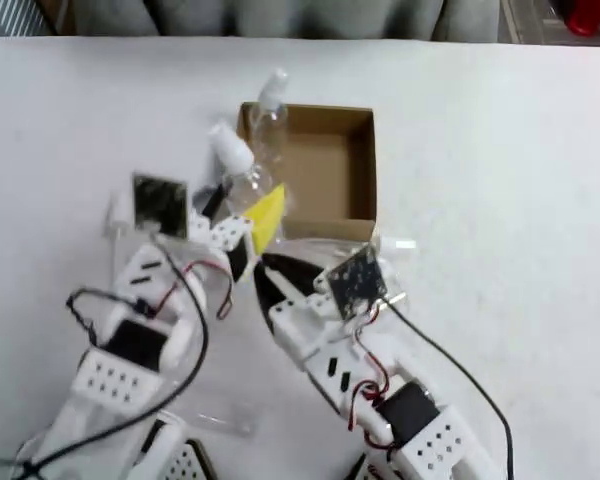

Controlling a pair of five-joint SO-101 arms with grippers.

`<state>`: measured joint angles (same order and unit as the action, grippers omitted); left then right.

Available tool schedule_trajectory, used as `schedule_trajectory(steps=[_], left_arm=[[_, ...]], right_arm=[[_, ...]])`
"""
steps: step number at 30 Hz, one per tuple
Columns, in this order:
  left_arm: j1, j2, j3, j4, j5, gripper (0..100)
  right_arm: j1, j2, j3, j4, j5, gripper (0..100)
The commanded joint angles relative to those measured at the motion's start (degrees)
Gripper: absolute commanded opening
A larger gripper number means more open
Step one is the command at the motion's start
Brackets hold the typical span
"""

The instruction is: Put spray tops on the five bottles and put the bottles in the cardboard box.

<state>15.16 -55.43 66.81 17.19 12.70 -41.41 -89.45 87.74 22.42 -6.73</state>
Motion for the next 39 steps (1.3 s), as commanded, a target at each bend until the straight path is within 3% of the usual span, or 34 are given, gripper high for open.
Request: schedule_trajectory(steps=[1, 7, 18, 25, 34, 39], left_arm=[[-1.01, 7.52, -6.07, -1.93, -0.97, 7], [-0.66, 5.23, -6.24, -0.53, -0.88, 7], [5.49, -11.12, -6.15, 16.88, -1.05, 7], [5.32, -14.9, -6.07, 22.15, -4.48, 7], [5.14, -14.81, -6.07, 21.45, -4.75, 7], [-0.48, -14.55, -3.96, 11.96, -4.57, 7]], right_arm=[[-0.75, -6.81, 1.32, 0.31, 0.18, 1.5], [-0.84, -7.6, 2.9, -0.84, 3.43, 1.5], [-0.13, 7.78, 2.81, -13.23, 3.78, 1.5], [5.49, 8.57, 2.73, -15.69, 3.87, 1.5], [5.85, 8.31, 2.73, -14.99, 3.87, 1.5], [5.76, 8.13, 1.05, -8.4, 8.0, 1.5]])
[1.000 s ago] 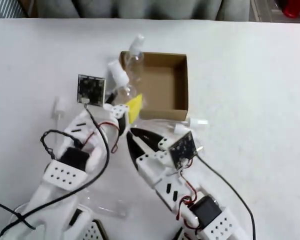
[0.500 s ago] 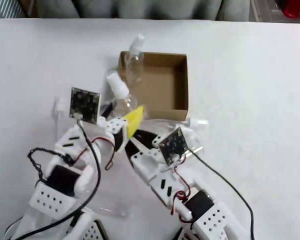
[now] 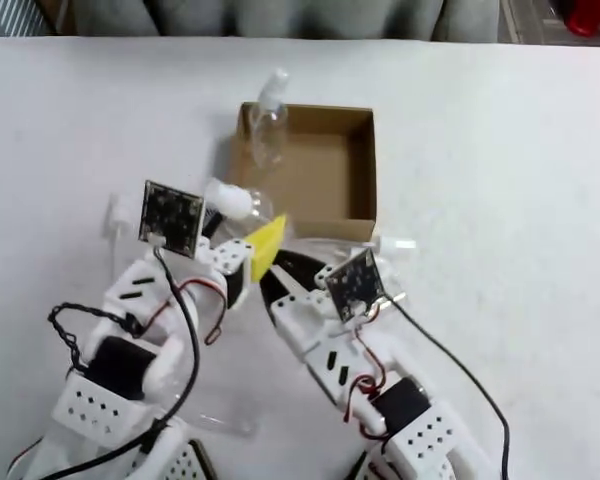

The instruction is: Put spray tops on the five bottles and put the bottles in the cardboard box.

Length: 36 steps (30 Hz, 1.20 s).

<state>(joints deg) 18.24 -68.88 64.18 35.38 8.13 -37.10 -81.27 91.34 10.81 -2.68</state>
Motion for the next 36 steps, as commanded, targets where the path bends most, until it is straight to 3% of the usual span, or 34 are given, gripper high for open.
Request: schedule_trajectory(steps=[1, 9, 18, 23, 28, 36], left_arm=[[-4.62, -0.48, -1.14, -8.0, 0.0, 7], [-9.01, 21.49, -10.37, -17.67, -0.26, 7], [-11.3, 42.77, -15.91, -34.02, -0.53, 7], [-10.86, 49.54, -19.16, -37.01, -0.44, 7], [-11.03, 54.81, -23.91, -36.92, -0.09, 7], [-10.95, 59.91, -27.78, -37.19, -0.26, 7]], right_arm=[[1.45, -0.04, -2.99, 4.7, 5.19, 1.5], [3.03, -0.04, -4.22, 8.66, 6.33, 1.5], [19.47, 0.48, -8.0, 7.78, 6.24, 1.5], [26.77, 2.77, -10.64, 7.69, 3.25, 1.5], [30.11, 15.96, -16.62, 7.08, 1.32, 1.5], [34.33, 35.47, -20.31, -8.75, 1.32, 1.5]])
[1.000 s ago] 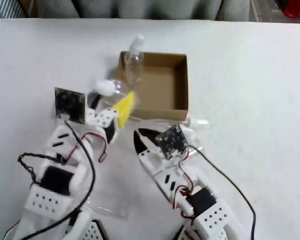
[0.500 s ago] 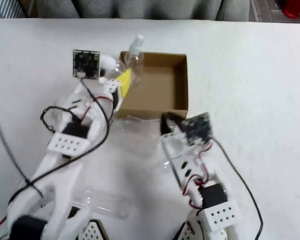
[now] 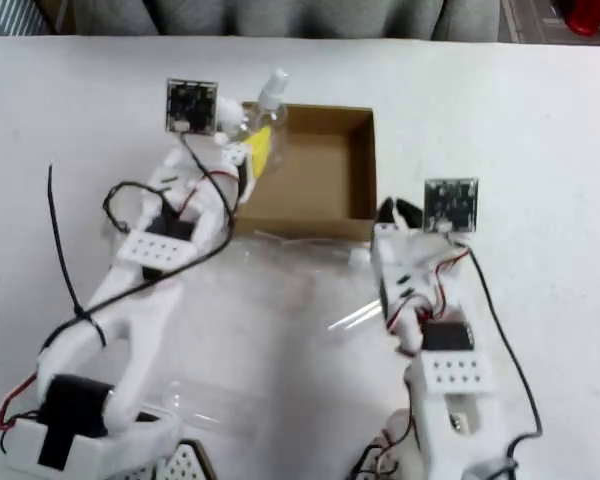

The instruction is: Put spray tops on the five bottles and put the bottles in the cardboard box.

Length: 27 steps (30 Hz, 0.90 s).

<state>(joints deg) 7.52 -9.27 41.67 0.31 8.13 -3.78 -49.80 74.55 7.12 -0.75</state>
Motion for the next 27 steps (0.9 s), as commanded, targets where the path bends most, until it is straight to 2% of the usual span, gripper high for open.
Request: schedule_trajectory(steps=[1, 12, 27], left_arm=[[-0.22, 1.1, -6.07, -2.11, -0.44, 7], [-0.48, 11.65, -12.04, -2.2, -0.53, 7], [0.57, 13.23, -9.14, -3.16, -0.62, 7]], right_arm=[[1.01, 4.79, -3.52, -5.85, -0.62, 1.5], [0.92, 5.41, -3.52, -6.37, -0.62, 1.5], [0.66, 5.58, -3.52, -6.46, -0.53, 1.5]])
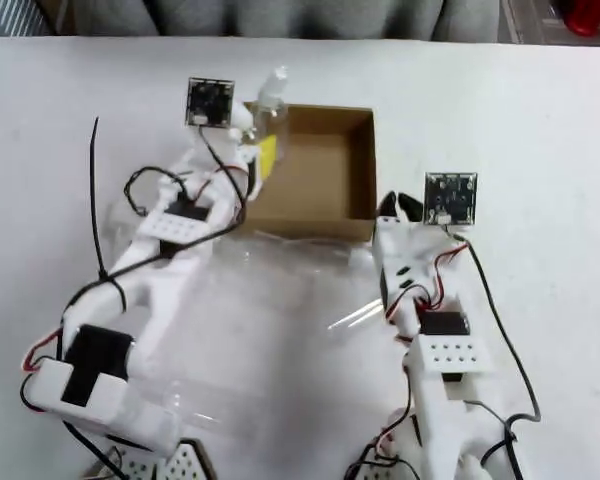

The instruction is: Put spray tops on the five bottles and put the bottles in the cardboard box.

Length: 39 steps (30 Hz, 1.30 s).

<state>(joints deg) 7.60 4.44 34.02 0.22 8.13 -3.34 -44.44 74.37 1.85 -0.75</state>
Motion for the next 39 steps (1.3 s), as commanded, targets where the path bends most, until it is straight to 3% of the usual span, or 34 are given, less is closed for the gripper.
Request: schedule_trajectory(steps=[1, 8, 30, 39], left_arm=[[0.48, -0.48, -0.97, -3.87, -0.62, 7], [0.48, -0.48, 3.96, -10.9, -0.62, 7], [0.48, -0.4, 1.32, -5.71, -4.22, 7], [-0.04, 7.43, -4.66, -5.71, -4.22, 7]], right_arm=[[0.22, 0.22, -3.34, -1.19, -0.53, 1.5], [0.04, 0.31, -3.34, -1.1, -0.35, 1.5], [-0.04, 0.31, -3.34, -0.84, -0.18, 1.5], [-0.04, 0.31, -3.34, -0.84, -0.18, 1.5]])
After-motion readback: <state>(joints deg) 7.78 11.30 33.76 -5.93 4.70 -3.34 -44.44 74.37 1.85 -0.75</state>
